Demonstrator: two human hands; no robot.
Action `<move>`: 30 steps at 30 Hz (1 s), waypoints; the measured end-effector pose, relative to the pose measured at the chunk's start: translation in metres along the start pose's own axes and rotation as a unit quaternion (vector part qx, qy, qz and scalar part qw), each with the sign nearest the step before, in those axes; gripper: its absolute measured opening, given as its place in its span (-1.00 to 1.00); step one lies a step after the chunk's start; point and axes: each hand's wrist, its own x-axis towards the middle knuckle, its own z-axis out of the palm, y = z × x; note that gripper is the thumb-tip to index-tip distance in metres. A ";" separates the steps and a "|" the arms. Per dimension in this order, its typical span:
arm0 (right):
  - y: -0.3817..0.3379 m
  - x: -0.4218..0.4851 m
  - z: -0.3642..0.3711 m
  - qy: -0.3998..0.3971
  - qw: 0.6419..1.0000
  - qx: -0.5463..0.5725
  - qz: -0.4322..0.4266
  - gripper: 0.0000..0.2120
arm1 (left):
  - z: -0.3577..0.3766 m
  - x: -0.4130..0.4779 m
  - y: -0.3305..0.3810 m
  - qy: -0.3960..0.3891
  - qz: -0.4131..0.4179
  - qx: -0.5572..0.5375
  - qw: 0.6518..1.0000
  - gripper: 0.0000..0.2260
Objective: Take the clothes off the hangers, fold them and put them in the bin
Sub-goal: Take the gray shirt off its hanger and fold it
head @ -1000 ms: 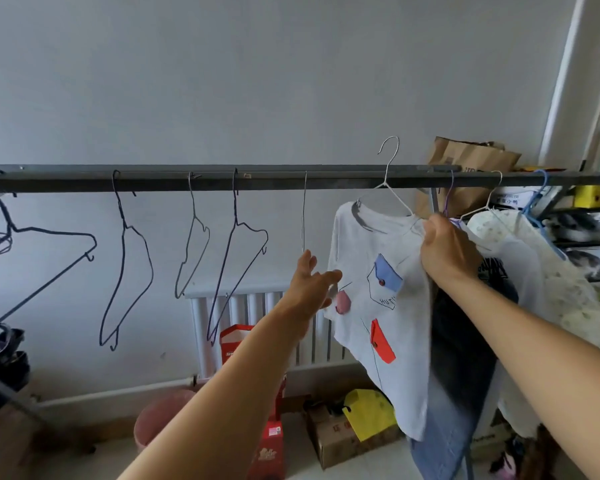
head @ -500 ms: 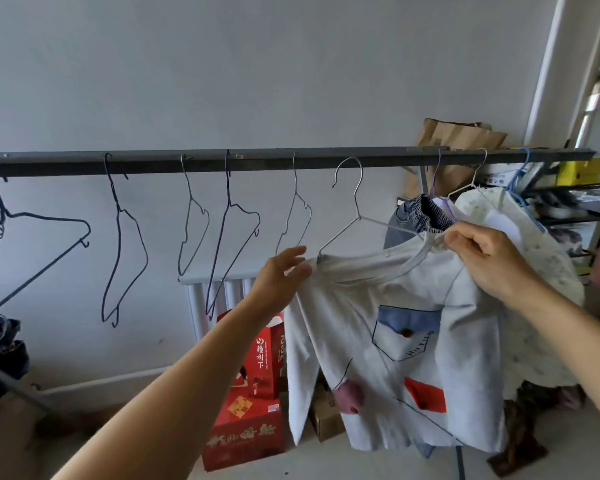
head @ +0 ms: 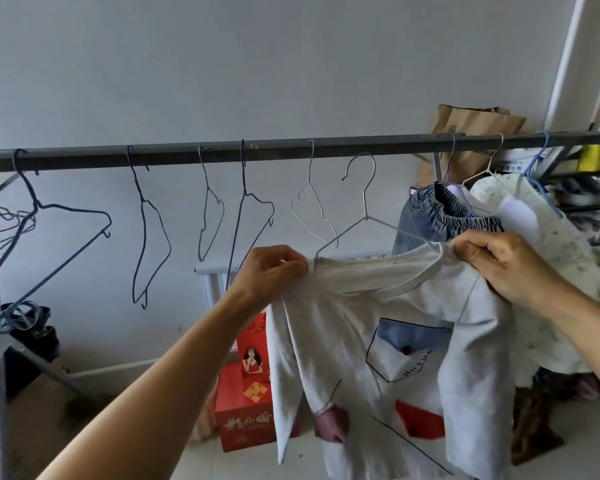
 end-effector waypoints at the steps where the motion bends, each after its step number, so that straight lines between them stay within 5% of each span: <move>1: 0.001 0.002 0.001 -0.016 1.000 -0.006 0.000 -0.83 | -0.003 -0.001 0.002 0.016 0.005 -0.003 1.000 -0.91; 7: -0.013 0.002 0.024 -0.043 0.999 0.011 -0.007 -0.75 | 0.003 -0.010 0.024 0.047 0.053 -0.047 0.996 -0.81; 11: -0.032 -0.001 0.047 0.007 0.998 0.066 0.000 -0.78 | 0.018 -0.019 0.028 0.071 0.130 0.109 0.983 -0.83; 14: -0.039 -0.008 0.064 0.083 0.987 0.112 0.081 -0.80 | 0.013 -0.024 0.027 0.124 0.153 0.162 0.967 -0.85; 17: -0.039 -0.016 0.080 0.084 0.971 0.164 0.154 -0.26 | 0.007 -0.028 0.027 0.154 0.137 0.154 0.966 -0.84; 19: -0.039 -0.021 0.091 0.053 0.976 0.145 0.156 -0.16 | 0.001 -0.030 0.024 0.163 0.121 0.145 0.968 -0.83; 24: -0.044 -0.016 0.102 0.159 0.986 -0.047 0.015 -0.75 | -0.017 -0.038 0.018 0.185 0.094 0.162 0.965 -0.83; 26: -0.038 -0.011 0.095 0.182 0.978 -0.104 -0.022 -0.80 | -0.029 -0.040 0.016 0.198 0.089 0.172 0.961 -0.83; 30: -0.026 -0.001 0.081 0.171 0.980 -0.037 0.094 -0.83 | -0.050 -0.047 0.009 0.224 0.079 0.155 0.959 -0.83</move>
